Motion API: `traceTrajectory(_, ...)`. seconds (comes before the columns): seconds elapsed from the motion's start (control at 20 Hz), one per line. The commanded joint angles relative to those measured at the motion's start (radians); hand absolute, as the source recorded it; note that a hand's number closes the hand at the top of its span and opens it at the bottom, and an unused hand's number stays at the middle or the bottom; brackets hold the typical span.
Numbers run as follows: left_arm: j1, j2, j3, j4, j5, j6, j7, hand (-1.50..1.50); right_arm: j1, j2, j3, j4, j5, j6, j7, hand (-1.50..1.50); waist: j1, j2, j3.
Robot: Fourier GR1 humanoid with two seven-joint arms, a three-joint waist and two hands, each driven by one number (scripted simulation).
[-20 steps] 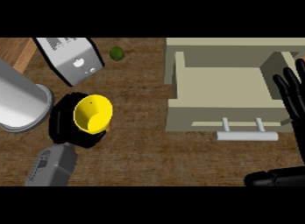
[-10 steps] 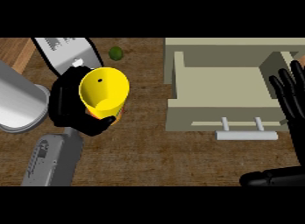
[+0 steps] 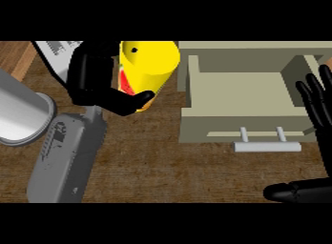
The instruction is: Pick up the cup, place it into the drawer and close the drawer
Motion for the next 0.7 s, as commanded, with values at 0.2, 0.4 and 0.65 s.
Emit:
traceTrajectory(0.2, -0.272, -0.011, -0.095, 0.154, -0.014, 0.184, 0.075, 1.5, 0.001, 0.016, 0.002, 0.033, 0.011, -0.005, -0.033, -1.5, -0.011, 0.001, 0.0)
traceTrajectory(0.4, -0.361, -0.011, -0.036, 0.285, -0.025, 0.152, 0.081, 1.5, -0.05, -0.017, -0.019, 0.082, -0.007, 0.015, -0.013, -1.5, -0.006, 0.003, 0.0)
traceTrajectory(0.65, -0.44, -0.011, -0.137, 0.455, 0.014, 0.231, 0.005, 1.5, -0.005, -0.002, 0.007, 0.036, 0.005, 0.015, -0.011, -1.5, -0.02, 0.004, 0.0)
